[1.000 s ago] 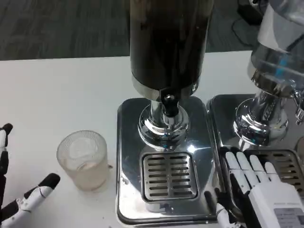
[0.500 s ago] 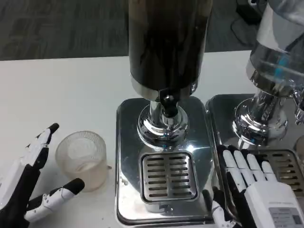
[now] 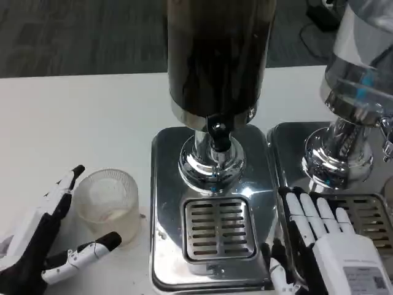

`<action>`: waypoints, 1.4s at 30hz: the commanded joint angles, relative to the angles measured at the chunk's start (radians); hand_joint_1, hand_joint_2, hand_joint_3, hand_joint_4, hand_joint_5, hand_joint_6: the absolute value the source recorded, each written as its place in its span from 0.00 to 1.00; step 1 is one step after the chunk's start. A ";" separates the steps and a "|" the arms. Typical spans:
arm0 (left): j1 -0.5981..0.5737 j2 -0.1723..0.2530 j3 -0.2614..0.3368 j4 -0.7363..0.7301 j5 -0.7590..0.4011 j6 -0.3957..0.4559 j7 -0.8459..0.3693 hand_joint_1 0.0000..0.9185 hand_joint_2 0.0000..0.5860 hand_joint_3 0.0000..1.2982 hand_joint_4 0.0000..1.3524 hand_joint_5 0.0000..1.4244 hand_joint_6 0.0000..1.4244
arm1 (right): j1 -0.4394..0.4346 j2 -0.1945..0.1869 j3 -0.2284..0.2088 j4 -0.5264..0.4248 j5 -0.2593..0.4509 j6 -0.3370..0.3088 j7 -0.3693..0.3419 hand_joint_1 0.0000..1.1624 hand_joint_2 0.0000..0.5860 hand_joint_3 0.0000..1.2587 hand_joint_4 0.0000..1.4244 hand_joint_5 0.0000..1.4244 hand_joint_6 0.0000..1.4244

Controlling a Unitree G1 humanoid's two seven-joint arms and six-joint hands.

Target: Grasp the cup under the faucet to collect the drink, then remove the cup.

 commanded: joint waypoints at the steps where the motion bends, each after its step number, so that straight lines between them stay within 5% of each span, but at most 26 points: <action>1: -0.029 -0.008 -0.024 0.034 0.004 0.005 -0.010 0.21 0.08 0.00 0.00 0.00 0.00 | 0.000 -0.001 0.001 0.002 -0.006 0.012 -0.013 0.10 0.90 0.00 0.00 0.00 0.00; 25: -0.139 -0.062 -0.066 0.170 -0.016 -0.074 0.004 0.23 0.09 0.00 0.00 0.00 0.00 | 0.006 0.005 0.019 0.001 -0.008 0.032 -0.015 0.10 0.88 0.02 0.00 0.00 0.00; 35: -0.126 -0.061 -0.064 0.163 0.007 -0.105 0.073 0.41 0.15 0.01 0.07 0.16 0.12 | 0.006 0.004 0.020 -0.010 -0.005 0.032 0.000 0.10 0.87 0.03 0.00 0.00 0.00; 42: -0.128 -0.069 -0.073 0.171 0.006 -0.117 0.074 0.44 0.17 0.04 0.09 0.19 0.15 | 0.007 0.000 0.014 -0.014 0.003 0.029 0.001 0.09 0.85 0.04 0.00 0.00 0.00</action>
